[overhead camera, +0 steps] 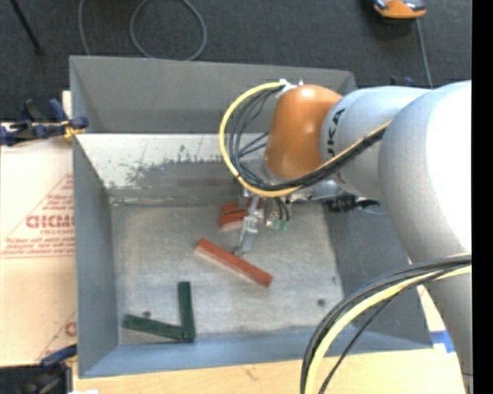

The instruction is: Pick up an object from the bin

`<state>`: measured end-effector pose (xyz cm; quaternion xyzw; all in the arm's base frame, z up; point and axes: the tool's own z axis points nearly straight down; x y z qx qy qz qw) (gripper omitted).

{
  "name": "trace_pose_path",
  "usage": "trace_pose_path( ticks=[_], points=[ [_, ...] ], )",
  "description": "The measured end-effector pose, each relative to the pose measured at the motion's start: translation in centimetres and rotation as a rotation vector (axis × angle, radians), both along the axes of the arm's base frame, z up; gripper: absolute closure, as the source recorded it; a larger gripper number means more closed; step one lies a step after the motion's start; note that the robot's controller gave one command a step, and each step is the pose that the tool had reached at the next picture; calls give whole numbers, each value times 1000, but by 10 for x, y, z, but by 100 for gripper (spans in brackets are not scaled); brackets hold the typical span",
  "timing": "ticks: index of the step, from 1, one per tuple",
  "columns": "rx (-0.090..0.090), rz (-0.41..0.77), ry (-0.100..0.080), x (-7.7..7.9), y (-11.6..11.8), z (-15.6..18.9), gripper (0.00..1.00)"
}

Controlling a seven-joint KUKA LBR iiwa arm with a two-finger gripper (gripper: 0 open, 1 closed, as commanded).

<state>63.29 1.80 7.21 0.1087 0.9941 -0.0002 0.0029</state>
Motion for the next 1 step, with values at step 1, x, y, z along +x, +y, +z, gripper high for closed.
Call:
trace_pose_path(
  ticks=[1],
  points=[
    [0,1,-9,3,0,4,100]
  ],
)
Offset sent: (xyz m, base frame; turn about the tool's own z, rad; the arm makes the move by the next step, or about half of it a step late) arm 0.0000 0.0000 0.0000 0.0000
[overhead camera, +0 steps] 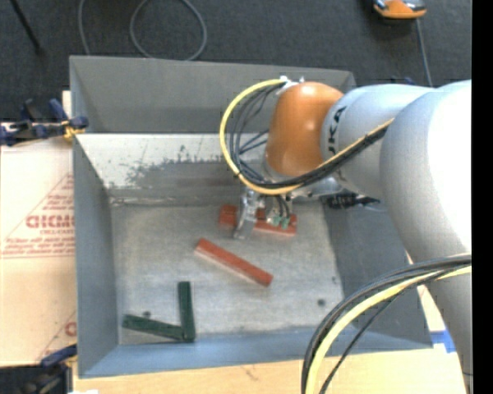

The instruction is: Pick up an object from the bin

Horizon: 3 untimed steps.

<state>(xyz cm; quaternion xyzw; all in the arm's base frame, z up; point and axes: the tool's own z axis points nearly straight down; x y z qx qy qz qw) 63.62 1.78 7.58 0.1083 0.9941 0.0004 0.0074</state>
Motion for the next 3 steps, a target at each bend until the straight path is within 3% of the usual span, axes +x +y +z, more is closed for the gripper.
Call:
trace_pose_path(
  ticks=[1,2,3],
  points=[
    [-2,4,12,-77,-42,58,100],
    [-1,8,12,-76,-39,55,0],
    [0,-59,7,-38,-77,-7,0]
  ],
)
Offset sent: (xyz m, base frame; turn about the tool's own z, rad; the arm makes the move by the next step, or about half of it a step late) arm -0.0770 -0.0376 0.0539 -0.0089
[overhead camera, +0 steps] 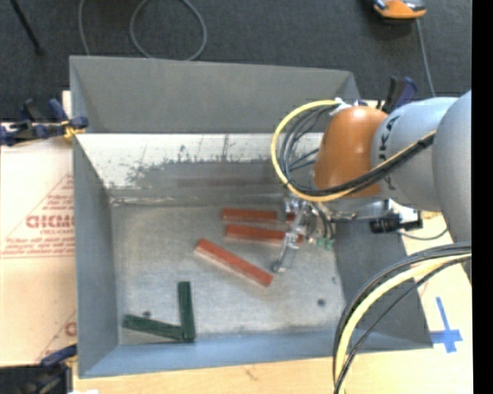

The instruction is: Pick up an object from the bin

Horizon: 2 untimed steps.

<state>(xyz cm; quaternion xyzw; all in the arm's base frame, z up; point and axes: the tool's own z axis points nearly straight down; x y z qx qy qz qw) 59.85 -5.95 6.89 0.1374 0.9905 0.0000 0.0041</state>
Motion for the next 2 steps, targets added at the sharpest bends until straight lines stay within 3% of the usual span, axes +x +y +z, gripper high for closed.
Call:
trace_pose_path(
  ticks=[1,2],
  points=[
    [-1,3,-9,3,1,7,100],
    [1,-16,-4,-12,21,83,100]
  ],
)
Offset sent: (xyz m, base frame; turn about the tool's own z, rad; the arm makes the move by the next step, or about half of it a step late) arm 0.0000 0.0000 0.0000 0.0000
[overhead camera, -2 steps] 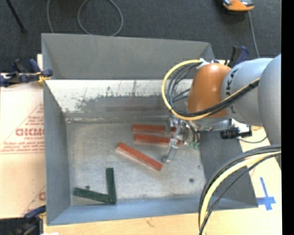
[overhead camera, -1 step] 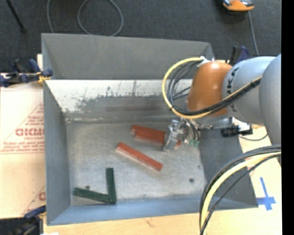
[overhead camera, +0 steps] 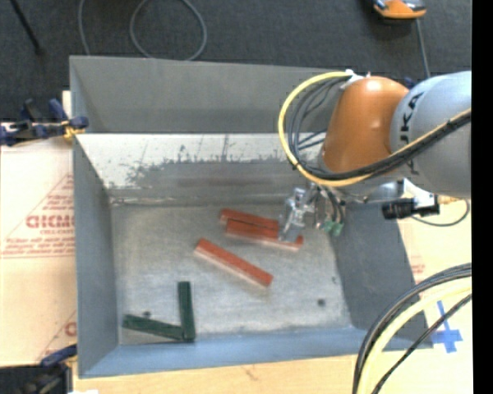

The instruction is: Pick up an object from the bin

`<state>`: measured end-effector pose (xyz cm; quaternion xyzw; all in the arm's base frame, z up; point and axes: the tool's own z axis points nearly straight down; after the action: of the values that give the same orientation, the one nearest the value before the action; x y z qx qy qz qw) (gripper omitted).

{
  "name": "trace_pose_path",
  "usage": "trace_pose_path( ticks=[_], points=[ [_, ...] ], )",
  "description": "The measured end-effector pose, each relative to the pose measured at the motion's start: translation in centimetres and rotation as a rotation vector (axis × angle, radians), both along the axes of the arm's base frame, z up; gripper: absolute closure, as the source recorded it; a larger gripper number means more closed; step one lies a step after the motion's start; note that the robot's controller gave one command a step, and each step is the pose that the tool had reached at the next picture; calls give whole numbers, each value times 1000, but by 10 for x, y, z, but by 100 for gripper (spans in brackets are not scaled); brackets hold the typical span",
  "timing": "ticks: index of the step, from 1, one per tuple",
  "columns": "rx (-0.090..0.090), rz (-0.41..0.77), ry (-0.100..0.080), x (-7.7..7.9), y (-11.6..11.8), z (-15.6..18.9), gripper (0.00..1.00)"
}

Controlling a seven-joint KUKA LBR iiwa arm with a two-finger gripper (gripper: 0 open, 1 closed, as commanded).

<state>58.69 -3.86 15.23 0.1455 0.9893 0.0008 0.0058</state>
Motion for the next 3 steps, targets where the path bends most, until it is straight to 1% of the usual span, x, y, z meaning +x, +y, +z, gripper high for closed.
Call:
trace_pose_path(
  ticks=[1,2,3],
  points=[
    [0,-1,8,-2,-1,-5,0],
    [1,29,9,49,42,-82,0],
    [-1,27,5,50,40,-76,100]
  ],
)
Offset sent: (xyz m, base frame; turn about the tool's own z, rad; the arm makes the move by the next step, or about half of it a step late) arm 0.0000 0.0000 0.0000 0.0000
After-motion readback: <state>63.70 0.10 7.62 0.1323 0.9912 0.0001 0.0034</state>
